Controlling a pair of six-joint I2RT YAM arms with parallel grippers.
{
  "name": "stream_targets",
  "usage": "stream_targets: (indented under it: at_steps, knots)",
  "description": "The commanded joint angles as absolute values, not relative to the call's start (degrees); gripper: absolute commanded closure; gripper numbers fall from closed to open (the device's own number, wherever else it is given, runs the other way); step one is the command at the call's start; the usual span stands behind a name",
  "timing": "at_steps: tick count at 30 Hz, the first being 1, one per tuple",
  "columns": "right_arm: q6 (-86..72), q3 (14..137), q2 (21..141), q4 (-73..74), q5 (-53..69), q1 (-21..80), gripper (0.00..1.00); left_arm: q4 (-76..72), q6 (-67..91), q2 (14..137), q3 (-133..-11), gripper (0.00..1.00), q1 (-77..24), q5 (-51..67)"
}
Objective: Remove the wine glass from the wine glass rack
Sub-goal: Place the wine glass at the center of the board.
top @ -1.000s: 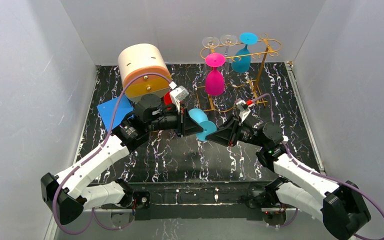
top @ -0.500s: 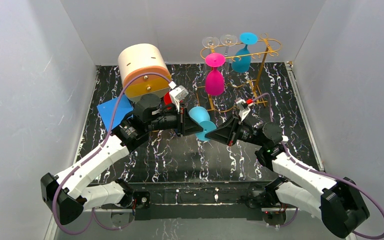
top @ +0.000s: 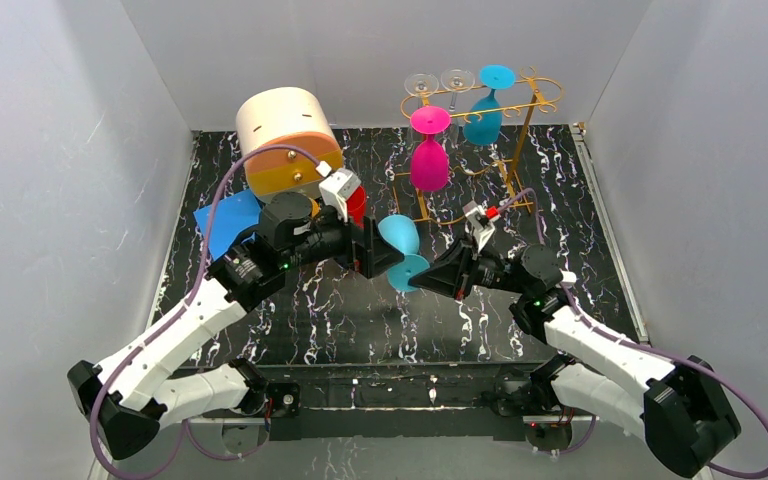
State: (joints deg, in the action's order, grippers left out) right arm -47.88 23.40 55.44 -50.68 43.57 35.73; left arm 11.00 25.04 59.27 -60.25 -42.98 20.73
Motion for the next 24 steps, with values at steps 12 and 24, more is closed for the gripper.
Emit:
stream_targets:
  at_steps: [12, 24]
  knots:
    - [21.3, 25.7, 45.9, -15.0, 57.6, 37.6, 0.99, 27.9, 27.6, 57.7, -67.8, 0.02, -43.1, -12.3]
    - [50.1, 26.1, 46.6, -3.6, 41.8, 43.7, 0.99, 31.4, 26.8, 63.5, -72.7, 0.02, -34.7, 3.0]
